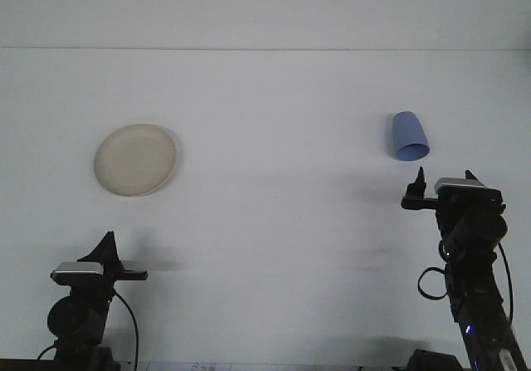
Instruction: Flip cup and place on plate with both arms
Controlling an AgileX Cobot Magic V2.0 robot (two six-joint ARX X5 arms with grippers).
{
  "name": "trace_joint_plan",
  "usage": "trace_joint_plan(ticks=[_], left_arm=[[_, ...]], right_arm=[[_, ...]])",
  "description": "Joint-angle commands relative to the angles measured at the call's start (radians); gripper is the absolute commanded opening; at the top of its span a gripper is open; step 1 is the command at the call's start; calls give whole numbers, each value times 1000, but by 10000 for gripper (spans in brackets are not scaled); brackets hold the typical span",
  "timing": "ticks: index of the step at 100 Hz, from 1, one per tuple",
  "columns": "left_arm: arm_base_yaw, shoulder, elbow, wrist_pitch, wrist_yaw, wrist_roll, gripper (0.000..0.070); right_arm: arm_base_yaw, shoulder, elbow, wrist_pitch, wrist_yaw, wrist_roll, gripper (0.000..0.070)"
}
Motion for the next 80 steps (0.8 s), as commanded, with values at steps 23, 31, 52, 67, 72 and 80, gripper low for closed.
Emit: trace_joint_plan(ticks=[23,31,52,67,72,80], left_arm=[[0,-2,-19,10,-1,5,16],[0,-2,-19,10,-1,5,16],[0,-2,-19,10,-1,5,16],[0,-2,-19,10,-1,5,16],[0,-2,-19,10,-1,5,16],[0,-2,-19,10,-1,5,16]], right_arm=[[-114,287,10,216,-135,38,611],[-131,362,14,275,-161,58,611],[-133,511,68,343,-163,60,611],[-133,593,120,373,-163,59,610],[-133,619,140,377,-163,55,610],[-133,665,174,379,-163,51,610]])
